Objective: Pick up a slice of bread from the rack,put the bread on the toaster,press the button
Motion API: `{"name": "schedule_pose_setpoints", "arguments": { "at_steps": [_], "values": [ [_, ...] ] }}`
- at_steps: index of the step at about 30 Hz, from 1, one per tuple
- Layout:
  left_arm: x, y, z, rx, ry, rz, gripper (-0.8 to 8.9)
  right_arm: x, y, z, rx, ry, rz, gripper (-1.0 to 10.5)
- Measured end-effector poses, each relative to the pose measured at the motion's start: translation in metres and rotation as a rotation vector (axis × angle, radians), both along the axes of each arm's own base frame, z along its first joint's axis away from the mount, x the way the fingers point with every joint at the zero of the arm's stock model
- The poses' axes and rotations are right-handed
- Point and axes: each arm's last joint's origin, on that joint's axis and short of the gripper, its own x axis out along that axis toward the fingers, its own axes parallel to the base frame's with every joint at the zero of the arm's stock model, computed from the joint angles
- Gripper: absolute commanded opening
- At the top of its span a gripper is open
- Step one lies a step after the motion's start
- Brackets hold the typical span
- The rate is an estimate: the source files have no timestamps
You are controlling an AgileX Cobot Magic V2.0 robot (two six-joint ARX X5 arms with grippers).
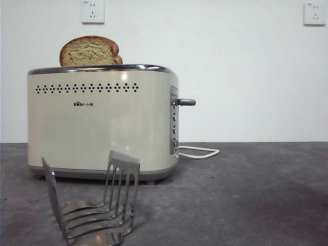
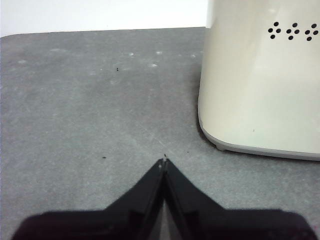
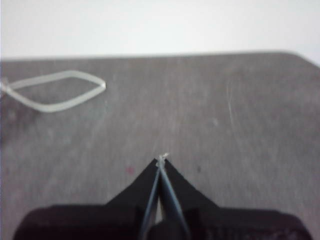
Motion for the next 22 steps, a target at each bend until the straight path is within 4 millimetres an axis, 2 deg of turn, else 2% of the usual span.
{"name": "schedule_pose_setpoints", "arguments": {
  "at_steps": [22],
  "values": [
    [0.0001,0.0000,-0.0003,0.000,0.003,0.000,-0.04,0.0000,-0.0022,-0.0003,-0.052,0.004,-0.003,0.0]
  ]
}}
